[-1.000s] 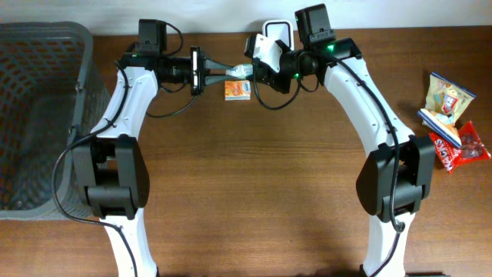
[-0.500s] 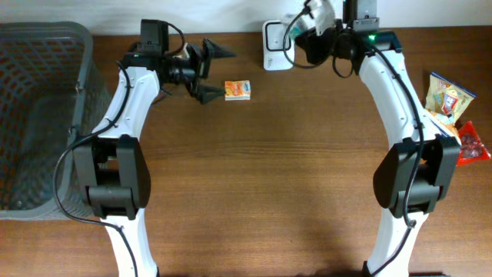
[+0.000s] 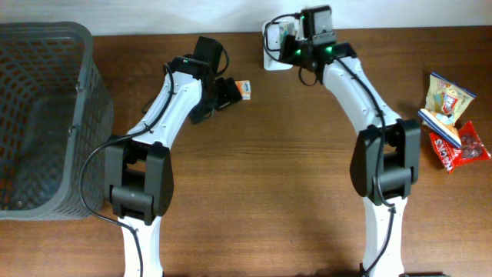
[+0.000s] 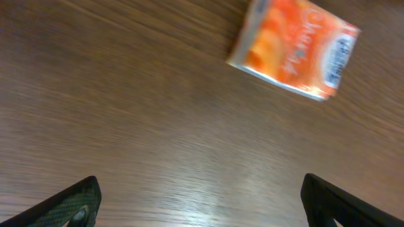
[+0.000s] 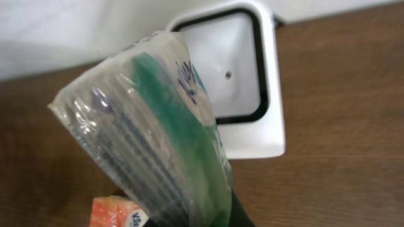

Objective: Scan the item barcode
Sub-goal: 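Hold the green pack against the scanner face with the right gripper, then carry the green pack right and drop it on the pile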

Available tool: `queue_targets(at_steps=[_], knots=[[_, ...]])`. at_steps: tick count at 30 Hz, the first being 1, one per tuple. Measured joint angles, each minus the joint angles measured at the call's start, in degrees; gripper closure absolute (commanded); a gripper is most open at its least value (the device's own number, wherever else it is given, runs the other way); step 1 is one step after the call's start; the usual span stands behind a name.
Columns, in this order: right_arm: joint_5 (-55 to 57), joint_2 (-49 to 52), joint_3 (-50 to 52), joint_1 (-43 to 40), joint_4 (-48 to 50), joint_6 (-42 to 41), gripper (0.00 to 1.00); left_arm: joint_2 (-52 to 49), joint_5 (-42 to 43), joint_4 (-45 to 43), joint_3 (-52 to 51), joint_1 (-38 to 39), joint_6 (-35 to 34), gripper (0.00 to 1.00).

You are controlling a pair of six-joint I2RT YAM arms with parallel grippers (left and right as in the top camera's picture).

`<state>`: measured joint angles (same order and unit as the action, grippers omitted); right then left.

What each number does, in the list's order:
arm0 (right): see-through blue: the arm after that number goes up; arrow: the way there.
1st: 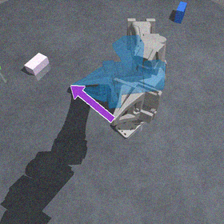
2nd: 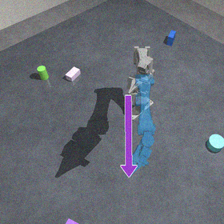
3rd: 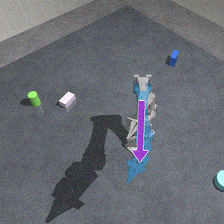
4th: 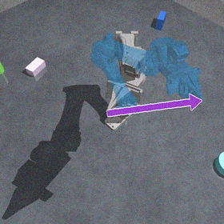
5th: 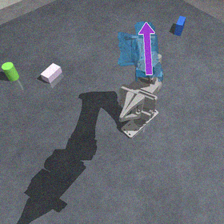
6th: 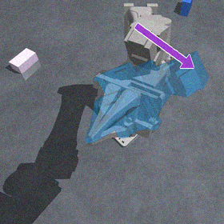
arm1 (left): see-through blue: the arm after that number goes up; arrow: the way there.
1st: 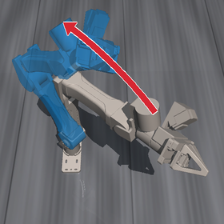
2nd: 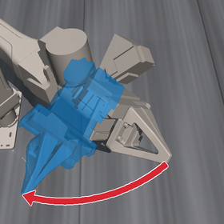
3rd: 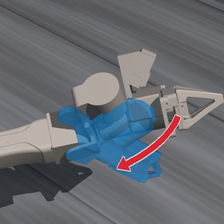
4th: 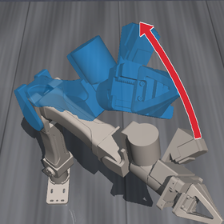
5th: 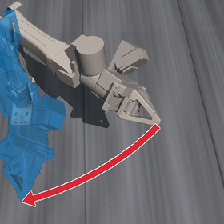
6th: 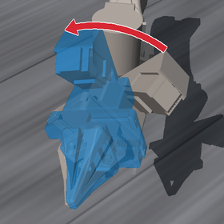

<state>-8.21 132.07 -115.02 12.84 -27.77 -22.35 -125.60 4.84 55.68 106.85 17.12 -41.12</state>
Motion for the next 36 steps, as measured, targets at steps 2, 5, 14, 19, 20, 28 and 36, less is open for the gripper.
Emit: queue_targets(at_steps=[2,5,14,19,20,28,36], knots=[[0.24,1.16,0.00,0.42,0.02,-1.07,0.96,0.00,-2.49,0.57,0.00,0.00,0.02,0.01],[0.48,2.32,0.00,0.55,0.44,-2.49,0.96,0.00,-4.50,0.70,0.00,0.00,0.15,0.01],[3.93,3.10,-0.09,0.66,10.08,-2.54,0.96,0.00,-5.55,1.36,0.00,0.00,0.24,0.01],[5.22,4.26,-0.28,0.68,13.92,-2.69,0.96,0.00,-5.55,1.77,0.00,0.00,0.24,0.01],[5.40,4.44,-0.28,0.68,13.92,-2.71,0.96,0.00,-5.55,1.77,0.00,0.00,0.24,0.01],[5.51,5.01,-0.35,0.66,9.97,-2.69,0.96,0.00,-5.55,1.79,0.00,0.00,0.24,0.01],[9.66,-9.55,-0.96,-8.55,-13.73,-7.98,0.96,0.00,-5.55,1.84,0.00,0.00,0.42,0.01]])
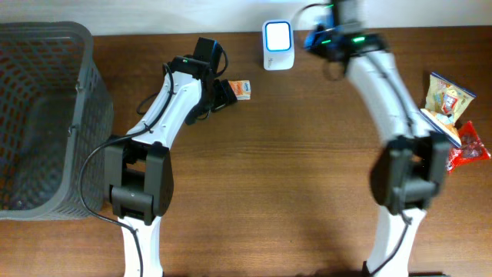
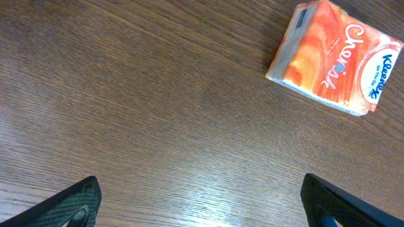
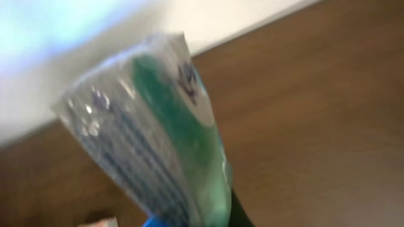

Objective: Scan the item barcode
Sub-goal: 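Carry the green pack right and drop it on the pile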

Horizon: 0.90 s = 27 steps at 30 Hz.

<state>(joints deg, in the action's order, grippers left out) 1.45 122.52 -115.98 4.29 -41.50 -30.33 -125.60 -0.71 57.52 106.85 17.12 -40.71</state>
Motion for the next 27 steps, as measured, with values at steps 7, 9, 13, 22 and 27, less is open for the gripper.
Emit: queue_targets(at_steps=[7,9,13,22,27], knots=[[1.79,-1.99,2.62,-24.44,-23.39,-8.70,0.96,0.00,0.00,0.17,0.00,0.00,0.02,0.01],[2.49,-1.95,4.20,-28.48,-24.65,-8.76,0.96,0.00,0.00,0.37,0.00,0.00,0.02,0.01],[4.35,-1.70,10.88,-37.55,-24.65,-8.87,0.37,0.00,0.00,0.96,0.00,0.00,0.02,0.01],[-2.60,-1.70,11.39,-39.78,-25.73,-4.09,0.02,0.00,0.00,2.49,0.00,0.00,0.24,0.01],[-6.36,-8.66,12.09,-39.56,-28.11,-2.16,0.02,-0.33,-0.02,9.46,4.37,0.00,6.62,0.01]])
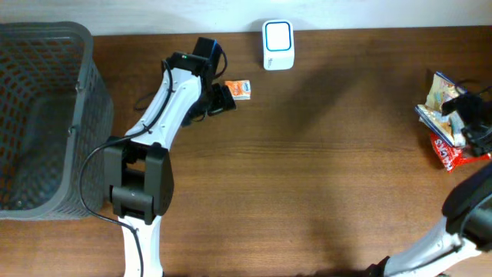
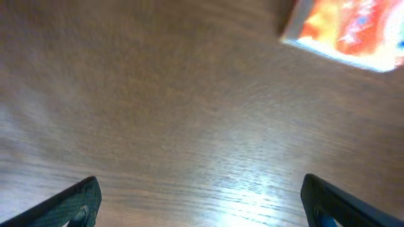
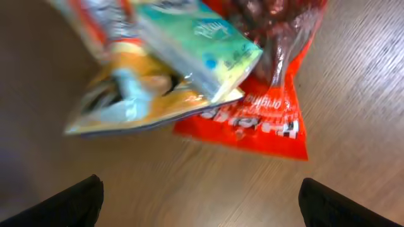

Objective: Scan the item barcode
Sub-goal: 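Carry the green pack right and drop it on the pile, then reach the left gripper down to the orange tissue box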

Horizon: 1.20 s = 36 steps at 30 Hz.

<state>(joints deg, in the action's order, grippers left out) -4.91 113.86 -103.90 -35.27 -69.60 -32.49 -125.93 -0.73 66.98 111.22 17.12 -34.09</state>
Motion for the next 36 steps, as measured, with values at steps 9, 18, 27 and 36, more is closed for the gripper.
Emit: queue_targets(at_steps=[9,18,27,36], knots=[[-13.84,-12.48,-0.15,6.64,-3.72,0.20,0.02,-0.09,-1.01,10.93,14.84,0.00,6.08,0.01],[-14.32,-12.37,-0.13,6.88,-3.74,0.22,0.02,-0.09,-3.30,6.62,14.84,0.00,6.49,0.01],[-14.32,-12.37,-0.13,6.88,-3.72,0.20,0.02,-0.17,-7.32,-1.51,14.84,0.00,10.36,0.00],[-14.32,-12.37,-0.13,6.88,-3.72,0.20,0.01,-12.11,-6.78,-14.82,14.88,0.79,11.13,0.01]])
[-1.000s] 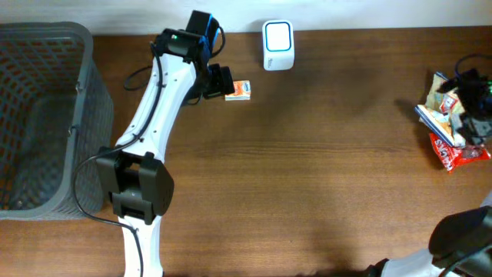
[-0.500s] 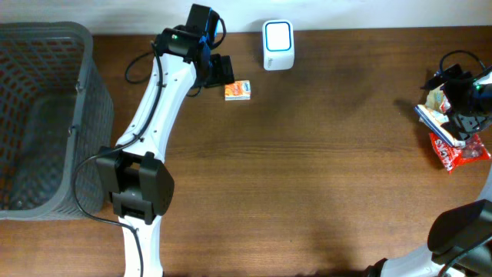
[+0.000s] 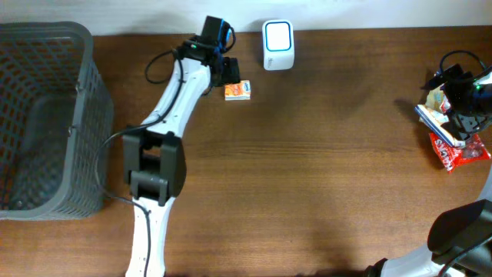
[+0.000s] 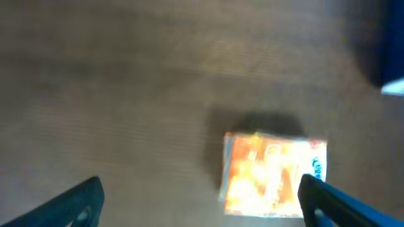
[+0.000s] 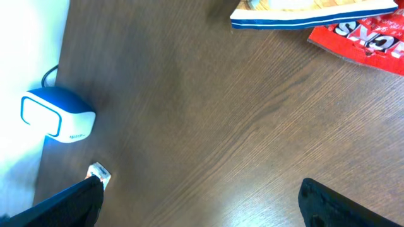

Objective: Scan the item barcode
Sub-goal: 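Reach the left gripper down to the orange tissue box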

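Note:
An orange tissue pack (image 3: 237, 91) lies flat on the wooden table, just left of the white scanner (image 3: 277, 35). My left gripper (image 3: 222, 71) hovers open at the back of the table right by it. In the left wrist view the pack (image 4: 274, 173) is blurred and lies ahead of the open gripper (image 4: 202, 208), toward its right finger (image 4: 325, 202). My right gripper (image 3: 453, 86) is open and empty at the far right, beside the snack pile. Its wrist view looks back across the table at the scanner (image 5: 57, 116) and the orange pack (image 5: 99, 171).
A dark grey mesh basket (image 3: 81, 115) fills the left end of the table. The snack pile at the right edge holds a yellow bag (image 3: 444, 98) and a red packet (image 3: 461, 148); their edges (image 5: 372, 34) show at the top of the right wrist view.
My left gripper has moved from left of the orange pack to the table's back edge, and the pack now lies ahead of its open fingers. My right gripper has turned from the snack pile toward the scanner.
My right gripper held a green tissue pack at the scanner, then to the right of it. Then it was open over the snack pile with the green pack lying there. My left gripper stayed open beside the orange pack and now hovers right by it.

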Available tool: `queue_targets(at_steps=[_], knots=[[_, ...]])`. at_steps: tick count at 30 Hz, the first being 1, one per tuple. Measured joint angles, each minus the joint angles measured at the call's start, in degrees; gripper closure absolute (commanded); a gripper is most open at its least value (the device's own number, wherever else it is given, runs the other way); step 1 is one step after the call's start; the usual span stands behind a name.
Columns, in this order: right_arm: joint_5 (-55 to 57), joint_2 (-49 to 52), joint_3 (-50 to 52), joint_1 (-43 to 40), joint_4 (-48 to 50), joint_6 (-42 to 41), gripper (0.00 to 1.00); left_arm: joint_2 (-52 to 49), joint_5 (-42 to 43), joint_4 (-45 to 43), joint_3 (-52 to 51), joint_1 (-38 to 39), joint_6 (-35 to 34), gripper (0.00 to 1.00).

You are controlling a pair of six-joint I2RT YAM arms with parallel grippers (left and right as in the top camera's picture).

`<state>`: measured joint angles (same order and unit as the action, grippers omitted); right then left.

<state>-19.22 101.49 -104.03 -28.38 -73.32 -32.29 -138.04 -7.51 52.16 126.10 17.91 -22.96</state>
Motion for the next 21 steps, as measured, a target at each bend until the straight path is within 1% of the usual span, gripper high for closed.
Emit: queue_targets(at_steps=[2,5,6,8,9,12,14,16,17,18,19,21], knots=[[0.00,0.00,0.00,0.00,-0.02,-0.02,0.02,-2.38,0.00,-3.43,0.00,0.59,0.07,0.00],[0.00,0.00,0.00,0.00,0.00,0.00,0.02,-4.37,1.55,-4.46,0.00,1.42,0.04,0.01],[0.00,0.00,0.00,0.00,0.00,-0.02,0.02,-5.14,2.99,-4.44,0.00,1.99,0.04,0.04],[0.00,0.00,0.00,0.00,-0.02,-0.02,0.02,-5.40,4.83,-4.26,0.00,2.73,0.00,0.03],[0.00,0.00,0.00,0.00,-0.02,-0.02,0.02,-5.38,6.10,-3.65,0.02,3.50,0.07,0.02],[-0.02,0.00,0.00,0.00,-0.02,-0.02,0.02,-5.40,7.78,1.88,0.02,4.87,0.07,0.02],[0.00,0.00,0.00,0.00,-0.02,0.00,0.02,-5.40,9.88,3.98,0.02,5.55,0.28,0.07],[0.00,0.00,0.00,0.00,-0.02,-0.02,0.02,-5.40,14.60,4.39,0.02,5.90,2.86,0.09],[0.00,0.00,0.00,0.00,-0.02,-0.04,0.02,-5.40,17.18,4.42,0.02,5.92,4.63,0.11],[0.00,0.00,0.00,0.00,-0.02,-0.02,0.02,-5.38,20.15,4.42,0.02,5.92,7.06,0.16],[0.00,0.00,0.00,0.00,-0.02,0.00,0.02,-5.40,21.11,4.39,0.02,5.97,8.68,0.24],[0.00,0.00,0.00,0.00,-0.02,-0.02,0.02,-5.38,19.96,4.61,0.02,5.97,10.03,0.29]])
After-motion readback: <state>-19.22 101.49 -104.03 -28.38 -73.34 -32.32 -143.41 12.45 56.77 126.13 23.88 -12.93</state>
